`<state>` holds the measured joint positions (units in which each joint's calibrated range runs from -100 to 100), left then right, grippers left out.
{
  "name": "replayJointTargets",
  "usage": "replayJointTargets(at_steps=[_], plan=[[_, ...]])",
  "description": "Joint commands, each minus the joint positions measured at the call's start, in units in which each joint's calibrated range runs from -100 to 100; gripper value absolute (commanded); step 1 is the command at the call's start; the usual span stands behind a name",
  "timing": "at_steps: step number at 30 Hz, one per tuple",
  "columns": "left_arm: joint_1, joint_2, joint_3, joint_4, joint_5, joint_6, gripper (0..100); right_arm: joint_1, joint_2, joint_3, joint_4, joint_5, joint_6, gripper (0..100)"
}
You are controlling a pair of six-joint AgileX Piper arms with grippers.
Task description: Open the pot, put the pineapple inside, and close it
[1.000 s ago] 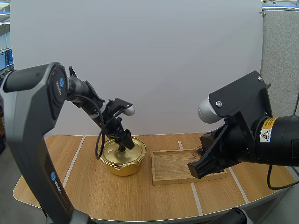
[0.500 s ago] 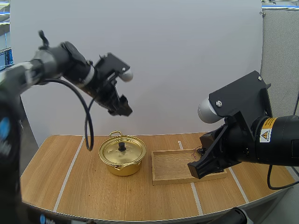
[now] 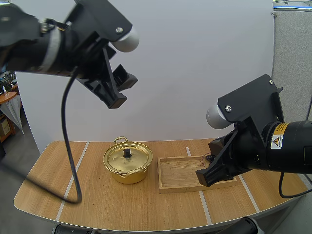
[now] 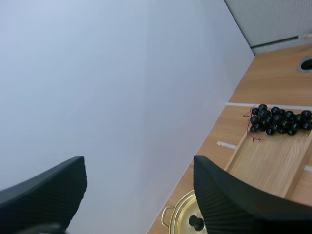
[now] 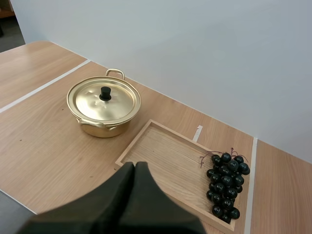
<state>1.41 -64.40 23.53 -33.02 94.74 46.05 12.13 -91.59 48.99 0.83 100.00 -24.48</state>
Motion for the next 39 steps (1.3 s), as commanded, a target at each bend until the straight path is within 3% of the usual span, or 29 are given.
replayJointTargets(at_steps=[1, 6, 7, 10, 16, 25, 29, 35, 39], plan=[[0.02, -5.4, 0.0, 0.1, 2.9, -3.2, 100, -0.2, -0.5, 0.2, -0.4, 0.0, -0.1, 0], [0.02, -10.0, 0.0, 0.4, 5.3, -7.2, 100, -0.2, -0.5, 0.2, -0.4, 0.0, -0.1, 0], [0.02, -10.4, 0.0, 0.5, 5.3, -7.8, 95, -0.2, -0.5, 0.2, -0.4, 0.0, -0.1, 0], [0.02, -11.6, 0.0, 0.9, 5.3, -9.9, 58, -0.2, -0.5, 0.2, -0.4, 0.0, -0.1, 0], [0.02, -14.2, 2.2, 3.3, 5.3, -12.3, 0, -0.2, -0.5, 0.2, -0.4, 0.0, -0.1, 0], [0.02, -20.9, 11.8, 3.2, 5.3, -15.8, 0, -2.0, -0.5, 0.2, -0.2, 0.0, -0.1, 0], [0.02, -25.4, 17.4, 3.3, 5.3, -19.0, 0, -3.9, -0.5, 0.2, 3.5, 0.0, 0.4, 0], [0.02, -30.8, 25.0, 3.7, -11.0, -25.4, 0, -7.1, -0.5, 0.2, 5.5, 0.0, 3.8, 0], [0.02, -32.9, 28.9, 7.2, -24.1, -32.6, 0, -9.3, -0.5, 0.2, 5.6, -6.6, 7.4, 0]])
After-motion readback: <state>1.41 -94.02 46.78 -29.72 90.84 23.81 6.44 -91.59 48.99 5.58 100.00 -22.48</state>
